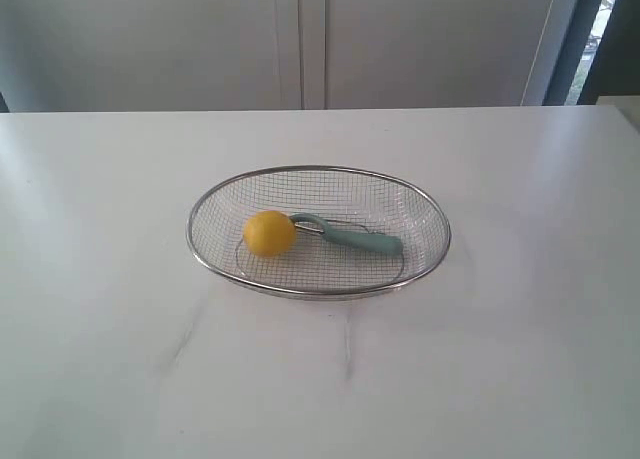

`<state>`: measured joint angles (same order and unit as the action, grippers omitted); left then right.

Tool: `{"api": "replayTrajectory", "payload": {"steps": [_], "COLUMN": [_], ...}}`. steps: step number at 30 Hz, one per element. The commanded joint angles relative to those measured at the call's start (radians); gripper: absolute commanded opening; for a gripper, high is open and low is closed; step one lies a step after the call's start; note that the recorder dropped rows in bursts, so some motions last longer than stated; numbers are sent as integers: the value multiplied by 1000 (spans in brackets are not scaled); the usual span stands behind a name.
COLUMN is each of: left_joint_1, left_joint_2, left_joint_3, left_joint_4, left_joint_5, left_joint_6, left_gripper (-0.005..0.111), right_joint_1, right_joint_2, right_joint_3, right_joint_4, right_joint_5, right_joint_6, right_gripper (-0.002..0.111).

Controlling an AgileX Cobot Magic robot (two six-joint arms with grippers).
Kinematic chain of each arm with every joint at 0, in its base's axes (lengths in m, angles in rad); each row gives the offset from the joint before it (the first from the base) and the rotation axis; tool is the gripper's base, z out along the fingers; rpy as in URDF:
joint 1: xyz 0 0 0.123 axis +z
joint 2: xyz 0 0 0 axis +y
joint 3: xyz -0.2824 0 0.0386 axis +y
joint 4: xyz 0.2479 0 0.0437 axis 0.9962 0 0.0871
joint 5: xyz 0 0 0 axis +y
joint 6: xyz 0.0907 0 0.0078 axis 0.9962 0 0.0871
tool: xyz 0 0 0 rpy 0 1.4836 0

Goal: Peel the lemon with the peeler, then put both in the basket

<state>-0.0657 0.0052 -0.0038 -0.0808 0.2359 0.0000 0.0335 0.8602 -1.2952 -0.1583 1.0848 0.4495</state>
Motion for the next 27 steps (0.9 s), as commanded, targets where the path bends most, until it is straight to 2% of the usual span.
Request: {"api": "replayTrajectory", "payload": {"steps": [1, 6, 14, 17, 27], "left_joint_1": [4, 4, 4, 4, 4], "left_joint_2": [-5, -5, -5, -5, -5], "left_joint_3": [4, 4, 4, 4, 4], "left_joint_4": [-8, -8, -8, -8, -8], "left_joint_5": [-2, -2, -2, -2, -2], "left_joint_6": [0, 0, 0, 0, 0], "left_gripper": [0, 0, 0, 0, 0], "right_joint_1": [-4, -14, -158, -183, -194], "right_joint_2": [-105, -244, -374, -404, -520], "right_joint_3": [77, 149, 318, 361, 543], "right_joint_4": [-5, -5, -5, -11, -104], "right_joint_5": [-11, -19, -17, -17, -85], "right_joint_6": [-1, -1, -1, -1, -1], "right_gripper": [0, 0, 0, 0, 0]}}
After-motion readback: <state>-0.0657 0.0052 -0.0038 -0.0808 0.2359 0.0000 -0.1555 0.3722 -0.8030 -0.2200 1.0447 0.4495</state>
